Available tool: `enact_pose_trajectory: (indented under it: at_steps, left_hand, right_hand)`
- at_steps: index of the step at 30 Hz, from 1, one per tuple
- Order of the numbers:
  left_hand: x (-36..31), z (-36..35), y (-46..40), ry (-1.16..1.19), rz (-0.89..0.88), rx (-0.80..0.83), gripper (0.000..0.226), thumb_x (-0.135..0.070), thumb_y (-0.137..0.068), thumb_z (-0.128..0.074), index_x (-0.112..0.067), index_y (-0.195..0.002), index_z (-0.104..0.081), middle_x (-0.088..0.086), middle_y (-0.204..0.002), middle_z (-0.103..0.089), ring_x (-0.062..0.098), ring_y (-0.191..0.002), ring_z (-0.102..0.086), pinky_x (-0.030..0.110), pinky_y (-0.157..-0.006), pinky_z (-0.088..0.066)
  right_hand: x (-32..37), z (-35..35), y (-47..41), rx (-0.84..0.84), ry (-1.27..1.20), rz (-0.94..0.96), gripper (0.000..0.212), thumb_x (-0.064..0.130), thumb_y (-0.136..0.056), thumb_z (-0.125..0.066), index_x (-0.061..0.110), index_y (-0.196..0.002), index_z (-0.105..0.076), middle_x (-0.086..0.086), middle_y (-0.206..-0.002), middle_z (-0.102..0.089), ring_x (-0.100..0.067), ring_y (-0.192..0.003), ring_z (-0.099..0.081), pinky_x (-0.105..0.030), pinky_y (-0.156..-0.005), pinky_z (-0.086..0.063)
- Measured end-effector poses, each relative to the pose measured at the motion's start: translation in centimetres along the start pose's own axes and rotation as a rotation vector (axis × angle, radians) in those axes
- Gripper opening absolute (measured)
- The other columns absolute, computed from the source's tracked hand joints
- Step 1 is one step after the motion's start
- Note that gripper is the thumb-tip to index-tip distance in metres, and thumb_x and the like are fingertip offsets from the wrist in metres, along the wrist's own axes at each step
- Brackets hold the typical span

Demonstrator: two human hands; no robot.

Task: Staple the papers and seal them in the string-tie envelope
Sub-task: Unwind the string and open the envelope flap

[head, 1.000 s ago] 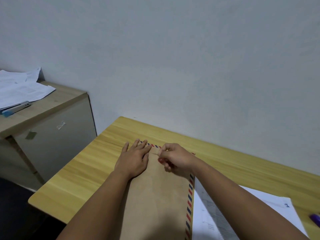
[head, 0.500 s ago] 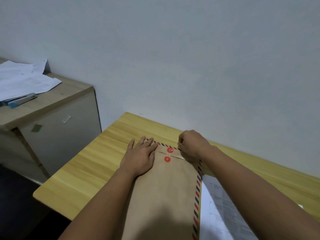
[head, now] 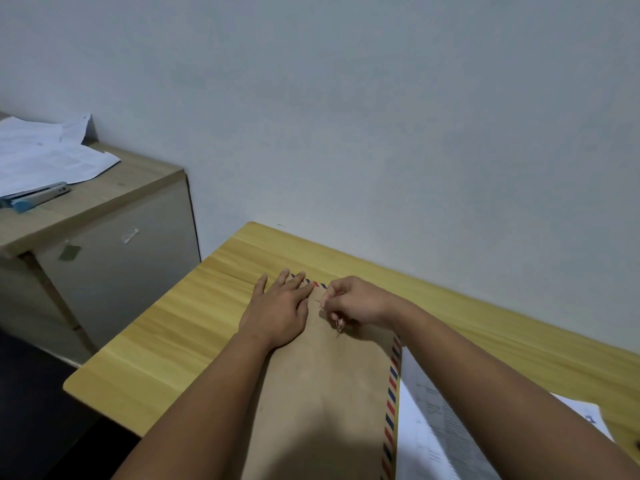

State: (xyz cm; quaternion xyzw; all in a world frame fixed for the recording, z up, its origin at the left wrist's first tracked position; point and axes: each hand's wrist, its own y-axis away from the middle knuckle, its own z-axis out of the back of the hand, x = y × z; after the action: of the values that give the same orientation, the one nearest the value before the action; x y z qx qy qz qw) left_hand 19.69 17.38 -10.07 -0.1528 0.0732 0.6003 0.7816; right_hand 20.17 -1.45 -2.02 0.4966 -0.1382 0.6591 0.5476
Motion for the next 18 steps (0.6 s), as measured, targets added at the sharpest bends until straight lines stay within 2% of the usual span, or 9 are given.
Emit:
enact_pose_trajectory:
  at_steps: [1,3,5,8,11,14,18]
  left_hand:
    - [0.0,0.0,0.0,-0.001,0.001,0.0,0.051,-0.037,-0.104,-0.03,-0.039,-0.155,-0.034,-0.012,-0.167,-0.022,0.014,-0.157,-0.007,0.053,-0.125,-0.004]
    - [-0.1,0.0,-0.1,0.001,0.004,0.0,0.052,-0.037,-0.103,-0.03,-0.039,-0.155,-0.034,-0.012,-0.167,-0.022,0.013,-0.156,-0.007,0.053,-0.125,-0.003]
    - [-0.1,0.0,-0.1,0.007,0.005,-0.003,0.052,-0.037,-0.103,-0.031,-0.039,-0.155,-0.035,-0.012,-0.167,-0.022,0.013,-0.156,-0.008,0.052,-0.125,-0.003]
    - [0.0,0.0,-0.1,0.008,0.009,-0.001,0.052,-0.037,-0.103,-0.03,-0.038,-0.155,-0.034,-0.012,-0.167,-0.022,0.013,-0.156,-0.007,0.052,-0.125,-0.002]
    - [-0.1,0.0,0.0,0.013,0.009,0.0,0.051,-0.036,-0.104,-0.03,-0.038,-0.155,-0.034,-0.012,-0.167,-0.022,0.013,-0.156,-0.007,0.052,-0.125,-0.002]
    - [-0.1,0.0,0.0,0.016,0.008,-0.001,0.051,-0.038,-0.104,-0.03,-0.039,-0.155,-0.034,-0.012,-0.167,-0.022,0.013,-0.156,-0.007,0.052,-0.125,-0.002]
    - [-0.2,0.2,0.0,0.023,0.003,-0.004,0.051,-0.038,-0.104,-0.03,-0.039,-0.155,-0.034,-0.012,-0.167,-0.022,0.014,-0.156,-0.007,0.053,-0.125,-0.002]
  right_hand:
    - [-0.5,0.0,0.3,-0.023,0.063,0.004,0.01,0.003,-0.1,-0.056,0.005,-0.094,-0.064,-0.009,-0.075,-0.068,-0.017,-0.061,-0.06,-0.022,-0.055,-0.049]
    - [-1.5,0.3,0.7,-0.123,0.237,0.03,0.015,0.01,-0.1,-0.056,0.007,-0.089,-0.067,-0.007,-0.098,-0.076,-0.018,-0.085,-0.068,-0.03,-0.075,-0.056]
    - [-2.1,1.0,1.2,-0.246,0.412,0.05,0.019,0.022,-0.099,-0.057,0.012,-0.09,-0.07,-0.004,-0.105,-0.075,-0.022,-0.099,-0.068,-0.039,-0.088,-0.057]
    - [-2.2,2.2,1.8,-0.303,0.58,0.038,0.02,0.03,-0.093,-0.065,0.013,-0.099,-0.074,-0.003,-0.106,-0.073,-0.023,-0.099,-0.066,-0.035,-0.083,-0.056]
    - [-2.4,3.2,1.4,-0.356,0.754,0.042,0.018,0.023,-0.094,-0.067,0.013,-0.103,-0.078,-0.005,-0.11,-0.074,-0.024,-0.102,-0.067,-0.029,-0.077,-0.048]
    - [-2.6,3.9,0.4,-0.428,0.748,0.045,0.021,0.014,-0.095,-0.061,0.011,-0.096,-0.081,-0.005,-0.104,-0.078,-0.024,-0.099,-0.07,-0.028,-0.076,-0.048]
    - [-2.1,4.4,-1.5,-0.488,0.572,0.053,0.017,0.015,-0.095,-0.065,0.014,-0.091,-0.082,0.0,-0.098,-0.078,-0.02,-0.095,-0.07,-0.03,-0.078,-0.05]
